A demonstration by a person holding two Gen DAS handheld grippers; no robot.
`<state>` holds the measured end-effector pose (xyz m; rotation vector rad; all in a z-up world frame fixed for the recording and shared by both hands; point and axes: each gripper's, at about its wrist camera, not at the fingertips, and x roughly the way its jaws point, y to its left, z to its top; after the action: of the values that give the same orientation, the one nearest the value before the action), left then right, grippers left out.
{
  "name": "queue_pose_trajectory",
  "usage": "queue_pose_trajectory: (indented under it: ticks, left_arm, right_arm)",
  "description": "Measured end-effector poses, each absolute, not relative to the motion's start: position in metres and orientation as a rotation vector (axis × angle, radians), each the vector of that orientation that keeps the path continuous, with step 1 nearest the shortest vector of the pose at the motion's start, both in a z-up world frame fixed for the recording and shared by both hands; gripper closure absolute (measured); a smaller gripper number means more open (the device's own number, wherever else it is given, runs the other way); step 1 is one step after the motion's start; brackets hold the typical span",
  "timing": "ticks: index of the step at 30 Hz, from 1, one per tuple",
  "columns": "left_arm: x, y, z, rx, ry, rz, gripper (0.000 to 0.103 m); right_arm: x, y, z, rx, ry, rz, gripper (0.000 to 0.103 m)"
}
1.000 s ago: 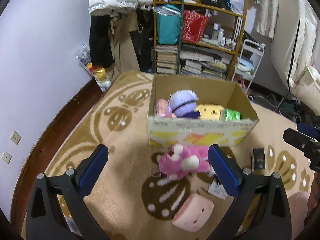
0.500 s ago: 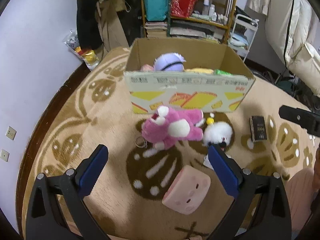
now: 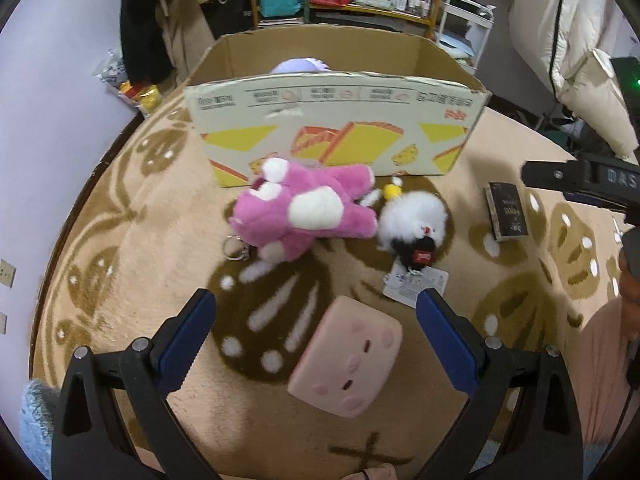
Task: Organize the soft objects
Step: 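Move both tools back toward the pink square plush and black tissue pack, then grasp the pink square plush with the left tool while the right tool grasps the black Face tissue pack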
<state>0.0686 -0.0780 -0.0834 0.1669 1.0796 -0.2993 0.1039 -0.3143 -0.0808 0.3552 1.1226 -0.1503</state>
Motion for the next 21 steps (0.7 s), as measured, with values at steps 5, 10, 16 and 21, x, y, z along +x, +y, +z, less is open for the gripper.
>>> queue_pose_trajectory:
  ticks: [5,10,16,21]
  left_arm:
    - [0.066,-0.086,-0.092,0.188,1.102,-0.321,0.004]
    - [0.067,-0.09,-0.105,0.204,1.142,-0.319,0.004]
    - [0.068,-0.092,-0.116,0.22,1.173,-0.32,0.004]
    - [0.069,-0.094,-0.125,0.232,1.2,-0.321,0.004]
  right_arm:
    - [0.109,-0.312,-0.09,0.358,1.15,-0.15,0.0]
    - [0.117,-0.312,-0.102,0.359,1.191,-0.163,0.0]
    - [0.123,-0.31,-0.113,0.34,1.209,-0.167,0.0]
    - [0.128,-0.313,-0.126,0.357,1.255,-0.172,0.006]
